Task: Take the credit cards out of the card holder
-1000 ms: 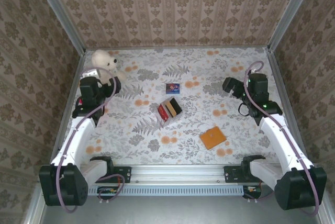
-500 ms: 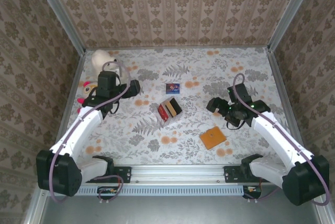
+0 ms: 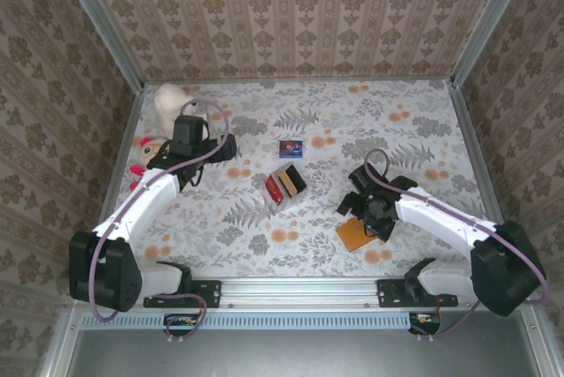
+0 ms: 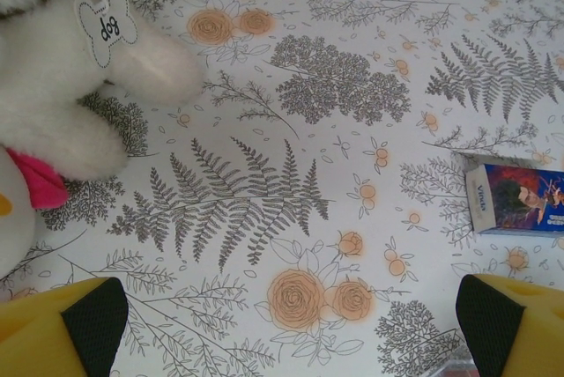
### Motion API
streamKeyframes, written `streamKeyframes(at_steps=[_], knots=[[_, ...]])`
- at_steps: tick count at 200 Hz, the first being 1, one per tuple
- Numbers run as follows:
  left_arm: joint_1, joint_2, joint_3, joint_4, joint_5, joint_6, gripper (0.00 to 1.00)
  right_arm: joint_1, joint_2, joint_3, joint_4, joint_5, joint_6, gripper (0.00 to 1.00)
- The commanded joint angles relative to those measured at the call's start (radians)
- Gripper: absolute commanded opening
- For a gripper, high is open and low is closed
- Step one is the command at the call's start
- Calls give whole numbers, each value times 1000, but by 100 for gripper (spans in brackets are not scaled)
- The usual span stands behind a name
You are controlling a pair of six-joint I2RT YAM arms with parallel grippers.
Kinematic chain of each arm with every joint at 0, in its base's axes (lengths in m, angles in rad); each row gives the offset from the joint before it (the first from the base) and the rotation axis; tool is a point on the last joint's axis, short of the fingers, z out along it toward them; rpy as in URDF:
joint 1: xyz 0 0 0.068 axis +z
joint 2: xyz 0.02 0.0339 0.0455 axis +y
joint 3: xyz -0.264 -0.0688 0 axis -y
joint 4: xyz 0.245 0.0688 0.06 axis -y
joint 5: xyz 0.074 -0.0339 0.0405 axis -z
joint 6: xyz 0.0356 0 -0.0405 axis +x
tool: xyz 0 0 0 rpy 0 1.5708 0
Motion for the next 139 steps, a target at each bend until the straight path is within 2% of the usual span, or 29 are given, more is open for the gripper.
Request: streamKeyframes(at_steps=[1, 46, 77, 91, 139], knots=[[-1, 3, 41, 3, -15, 37, 100, 24, 56, -4, 54, 19, 70, 100], [4, 10, 60, 23, -8, 32, 100, 25, 209, 63, 128, 64, -2, 99], [8, 11, 57, 25, -4, 24, 100, 9, 344, 213, 136, 118, -174, 92], [11, 11, 53, 26, -3, 16, 100, -2, 412, 288, 125, 186, -259, 89], [16, 7, 51, 18, 7, 12, 100, -89, 537, 463, 120, 218, -437, 89]])
